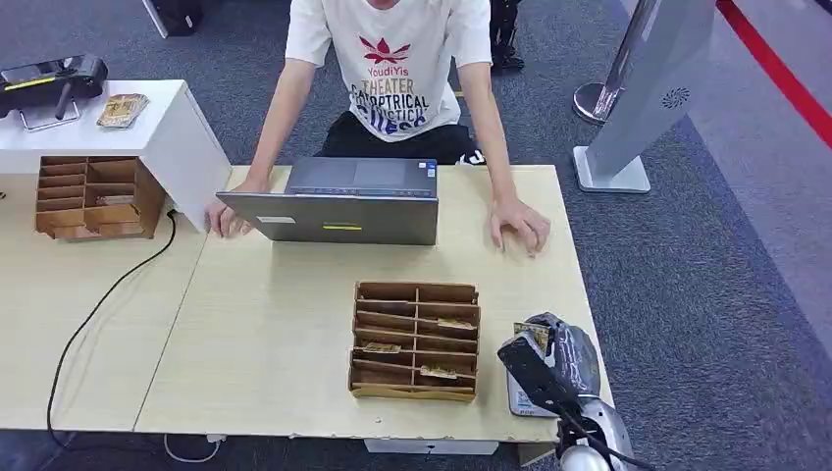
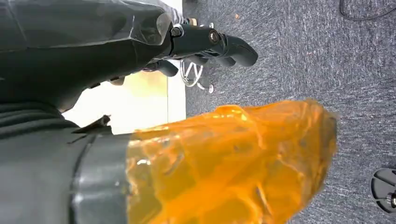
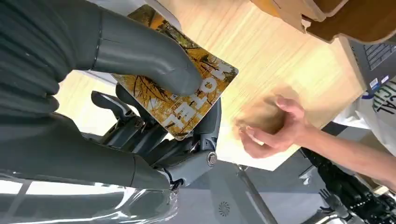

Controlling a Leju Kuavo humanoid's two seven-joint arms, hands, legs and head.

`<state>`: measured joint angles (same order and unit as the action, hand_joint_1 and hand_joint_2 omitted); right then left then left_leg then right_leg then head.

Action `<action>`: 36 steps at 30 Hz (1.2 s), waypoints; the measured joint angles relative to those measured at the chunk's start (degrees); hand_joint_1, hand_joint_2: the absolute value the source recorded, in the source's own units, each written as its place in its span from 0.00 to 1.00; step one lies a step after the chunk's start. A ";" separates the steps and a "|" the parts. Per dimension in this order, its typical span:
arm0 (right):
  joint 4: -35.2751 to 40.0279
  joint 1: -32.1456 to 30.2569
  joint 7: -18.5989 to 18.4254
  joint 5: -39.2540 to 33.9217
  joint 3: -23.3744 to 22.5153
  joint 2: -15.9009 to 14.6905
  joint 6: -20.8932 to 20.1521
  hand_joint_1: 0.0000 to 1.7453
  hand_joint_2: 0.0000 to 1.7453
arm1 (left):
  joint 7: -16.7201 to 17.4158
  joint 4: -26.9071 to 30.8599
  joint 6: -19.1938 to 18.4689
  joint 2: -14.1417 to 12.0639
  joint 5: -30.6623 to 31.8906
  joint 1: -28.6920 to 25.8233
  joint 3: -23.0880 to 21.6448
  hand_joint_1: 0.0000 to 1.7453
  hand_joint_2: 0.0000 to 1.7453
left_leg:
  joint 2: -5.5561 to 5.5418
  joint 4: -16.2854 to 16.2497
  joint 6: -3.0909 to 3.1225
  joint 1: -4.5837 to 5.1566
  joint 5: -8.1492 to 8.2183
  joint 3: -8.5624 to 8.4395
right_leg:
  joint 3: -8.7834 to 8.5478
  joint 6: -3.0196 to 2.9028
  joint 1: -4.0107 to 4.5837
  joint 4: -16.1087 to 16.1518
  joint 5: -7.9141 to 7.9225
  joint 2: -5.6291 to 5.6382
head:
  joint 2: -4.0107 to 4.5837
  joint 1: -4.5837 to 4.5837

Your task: Pass the card to the sensor for recognition and then transmit it.

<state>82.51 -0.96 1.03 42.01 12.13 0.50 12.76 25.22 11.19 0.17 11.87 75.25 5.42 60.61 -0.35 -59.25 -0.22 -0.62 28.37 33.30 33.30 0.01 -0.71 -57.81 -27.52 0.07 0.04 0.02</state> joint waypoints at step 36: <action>-6.56 3.32 -4.85 1.20 -1.38 -0.63 -2.16 1.00 1.00 | 0.44 0.00 0.00 -0.04 -0.02 0.06 0.04 0.00 0.00 | 0.01 0.00 0.00 0.00 0.00 -0.02 | -0.02 0.00 0.00 0.00 0.00 0.00 | 0.00 0.00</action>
<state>75.95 2.36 -3.83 43.21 10.75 -0.13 10.60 25.66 11.19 0.18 11.82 75.23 5.48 60.65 -0.35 -59.25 -0.22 -0.62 28.37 33.27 33.28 0.01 -0.72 -57.81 -27.52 0.08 0.04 0.02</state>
